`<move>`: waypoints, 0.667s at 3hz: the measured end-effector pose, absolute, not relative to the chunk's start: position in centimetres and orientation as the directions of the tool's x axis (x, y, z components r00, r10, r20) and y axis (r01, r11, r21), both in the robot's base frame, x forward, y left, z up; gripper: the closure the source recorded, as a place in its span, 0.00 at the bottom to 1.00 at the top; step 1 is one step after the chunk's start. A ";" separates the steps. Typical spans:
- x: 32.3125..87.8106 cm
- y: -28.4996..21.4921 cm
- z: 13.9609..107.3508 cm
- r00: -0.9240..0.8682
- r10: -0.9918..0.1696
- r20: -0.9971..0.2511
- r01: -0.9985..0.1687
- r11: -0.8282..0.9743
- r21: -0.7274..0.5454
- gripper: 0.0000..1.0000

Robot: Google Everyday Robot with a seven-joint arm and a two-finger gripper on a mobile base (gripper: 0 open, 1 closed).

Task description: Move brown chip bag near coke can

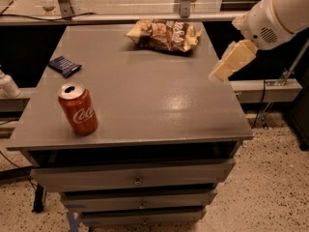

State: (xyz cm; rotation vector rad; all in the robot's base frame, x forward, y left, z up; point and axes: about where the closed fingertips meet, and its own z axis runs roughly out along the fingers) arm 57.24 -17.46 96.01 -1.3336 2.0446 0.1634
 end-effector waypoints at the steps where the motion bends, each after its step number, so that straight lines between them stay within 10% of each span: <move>1: 61.8 -15.9 95.9 -0.222 -0.704 -0.675 -0.824 0.505 -0.256 0.00; 2: 67.0 -14.3 94.8 -0.211 -0.642 -0.737 -0.799 0.548 -0.249 0.00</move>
Offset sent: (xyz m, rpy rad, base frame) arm 0.1612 0.0455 -0.0238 0.2609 -0.1556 -0.0924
